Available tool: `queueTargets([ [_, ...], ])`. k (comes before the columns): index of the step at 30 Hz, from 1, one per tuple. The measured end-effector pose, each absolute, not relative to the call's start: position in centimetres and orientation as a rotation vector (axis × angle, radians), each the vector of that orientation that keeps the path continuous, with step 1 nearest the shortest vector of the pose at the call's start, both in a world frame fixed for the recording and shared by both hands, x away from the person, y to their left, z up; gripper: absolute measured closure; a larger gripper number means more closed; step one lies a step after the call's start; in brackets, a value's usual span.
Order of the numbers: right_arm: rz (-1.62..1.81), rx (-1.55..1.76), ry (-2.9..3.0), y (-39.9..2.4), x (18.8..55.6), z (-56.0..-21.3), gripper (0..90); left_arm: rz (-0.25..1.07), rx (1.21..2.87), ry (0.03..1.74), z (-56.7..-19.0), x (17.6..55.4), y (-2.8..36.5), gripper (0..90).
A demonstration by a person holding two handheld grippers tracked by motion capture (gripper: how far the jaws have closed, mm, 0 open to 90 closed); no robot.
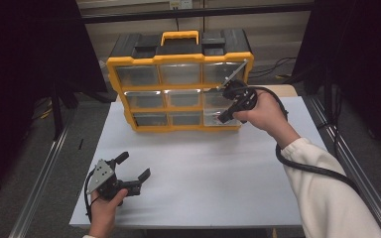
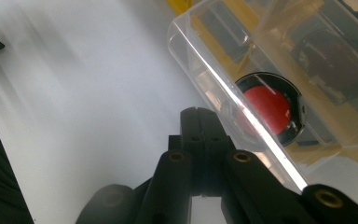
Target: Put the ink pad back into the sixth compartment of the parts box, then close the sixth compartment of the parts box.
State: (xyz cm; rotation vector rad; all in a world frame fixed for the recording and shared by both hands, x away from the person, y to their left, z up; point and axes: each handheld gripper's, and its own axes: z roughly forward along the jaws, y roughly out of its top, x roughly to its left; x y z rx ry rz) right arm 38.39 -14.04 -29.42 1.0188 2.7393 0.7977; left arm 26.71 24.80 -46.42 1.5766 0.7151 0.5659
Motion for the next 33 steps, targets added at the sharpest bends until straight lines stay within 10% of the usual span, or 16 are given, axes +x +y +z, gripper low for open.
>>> queueTargets([
  [33, 0.791, 1.016, 2.702, -14.1, 38.9, -28.3, 90.0, 0.581, 1.59, 0.698, -46.3, 26.7, 24.9, 2.4],
])
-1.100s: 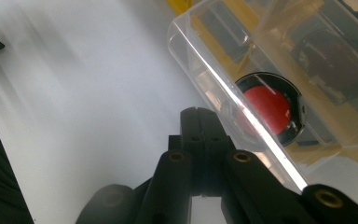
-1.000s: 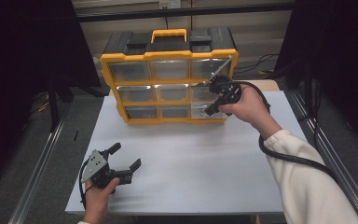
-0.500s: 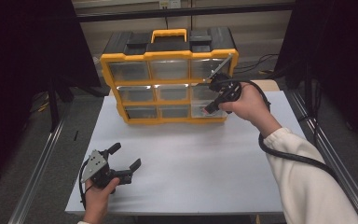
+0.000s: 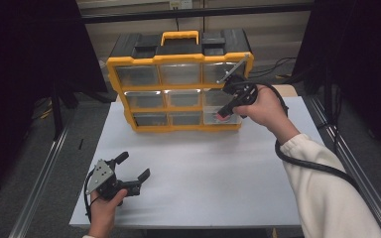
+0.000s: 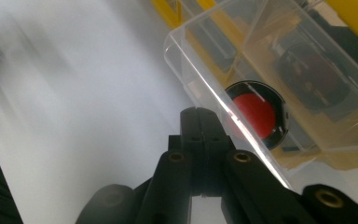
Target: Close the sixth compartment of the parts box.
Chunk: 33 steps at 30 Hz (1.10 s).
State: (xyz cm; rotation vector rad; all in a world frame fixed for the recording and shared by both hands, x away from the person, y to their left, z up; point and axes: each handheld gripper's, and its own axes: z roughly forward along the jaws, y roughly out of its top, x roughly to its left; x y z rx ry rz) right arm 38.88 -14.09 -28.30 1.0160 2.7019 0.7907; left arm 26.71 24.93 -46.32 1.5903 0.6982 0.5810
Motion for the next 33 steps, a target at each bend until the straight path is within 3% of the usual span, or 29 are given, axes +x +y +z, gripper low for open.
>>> queueTargets([
  [13, 0.795, 1.012, 2.717, -14.13, 38.98, -28.52, 90.0, 0.569, 1.601, 0.699, -46.42, 26.66, 25.04, 2.4],
  [14, 0.795, 1.011, 2.713, -14.1, 38.99, -28.49, 90.0, 0.543, 1.513, 0.749, -46.52, 26.58, 24.45, 2.4],
  [16, 0.768, 0.997, 2.739, -14.04, 39.02, -28.57, 90.0, 0.562, 1.572, 0.71, -46.43, 26.64, 24.94, 2.4],
  [33, 0.753, 1.016, 2.702, -14.18, 39.77, -29.04, 90.0, 0.567, 1.583, 0.712, -46.48, 26.63, 25.02, 2.4],
])
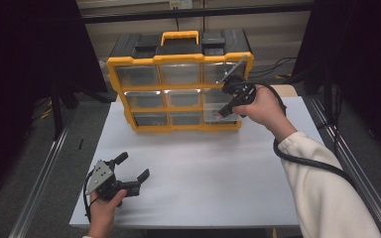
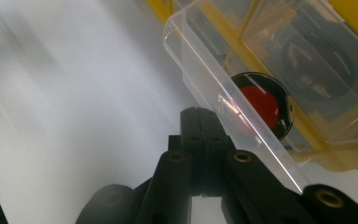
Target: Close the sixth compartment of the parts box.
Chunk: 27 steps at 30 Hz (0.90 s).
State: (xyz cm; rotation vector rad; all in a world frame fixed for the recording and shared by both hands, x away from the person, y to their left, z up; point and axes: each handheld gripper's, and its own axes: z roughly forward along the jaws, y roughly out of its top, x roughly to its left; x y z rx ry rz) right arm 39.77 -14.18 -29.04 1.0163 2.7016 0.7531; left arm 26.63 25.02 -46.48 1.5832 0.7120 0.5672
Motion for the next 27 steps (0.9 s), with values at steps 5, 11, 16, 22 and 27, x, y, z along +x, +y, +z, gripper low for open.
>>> queueTargets([
  [5, 0.748, 1.015, 2.7, -14.21, 40.01, -29.03, 90.0, 0.566, 1.581, 0.713, -46.49, 26.63, 25.0, 2.4],
  [11, 0.749, 1.009, 2.695, -14.23, 40.16, -29.0, 90.0, 0.559, 1.58, 0.709, -46.53, 26.67, 25.02, 2.4],
  [16, 0.751, 1.009, 2.689, -14.29, 40.27, -28.9, 90.0, 0.559, 1.581, 0.713, -46.56, 26.67, 25.01, 2.4],
  [22, 0.739, 0.997, 2.688, -14.28, 40.43, -28.84, 90.0, 0.565, 1.587, 0.706, -46.54, 26.67, 24.98, 2.4],
  [27, 0.753, 0.992, 2.672, -14.26, 40.52, -28.43, 90.0, 0.558, 1.582, 0.708, -46.53, 26.67, 25.0, 2.4],
])
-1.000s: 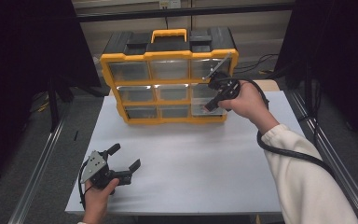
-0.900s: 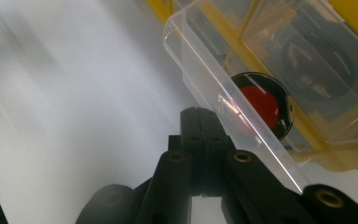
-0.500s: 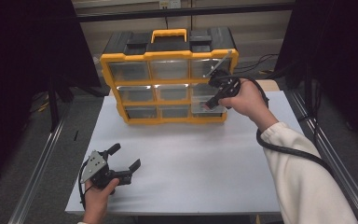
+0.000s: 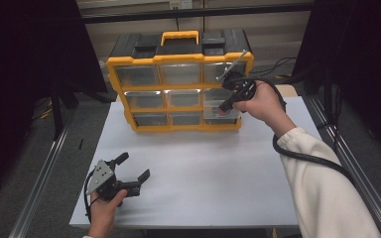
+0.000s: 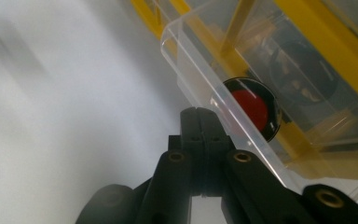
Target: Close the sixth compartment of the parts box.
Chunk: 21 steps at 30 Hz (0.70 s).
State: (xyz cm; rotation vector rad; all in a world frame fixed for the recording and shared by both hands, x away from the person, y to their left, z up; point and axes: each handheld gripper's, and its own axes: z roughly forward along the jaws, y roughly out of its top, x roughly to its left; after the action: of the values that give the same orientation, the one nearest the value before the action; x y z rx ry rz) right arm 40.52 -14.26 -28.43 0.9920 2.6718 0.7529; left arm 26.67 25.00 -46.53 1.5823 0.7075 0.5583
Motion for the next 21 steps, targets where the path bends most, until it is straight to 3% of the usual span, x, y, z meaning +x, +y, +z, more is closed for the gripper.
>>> queueTargets([
  [21, 0.732, 1.009, 2.672, -14.23, 41.11, -28.8, 90.0, 0.549, 1.546, 0.733, -46.54, 26.6, 24.87, 2.3],
])
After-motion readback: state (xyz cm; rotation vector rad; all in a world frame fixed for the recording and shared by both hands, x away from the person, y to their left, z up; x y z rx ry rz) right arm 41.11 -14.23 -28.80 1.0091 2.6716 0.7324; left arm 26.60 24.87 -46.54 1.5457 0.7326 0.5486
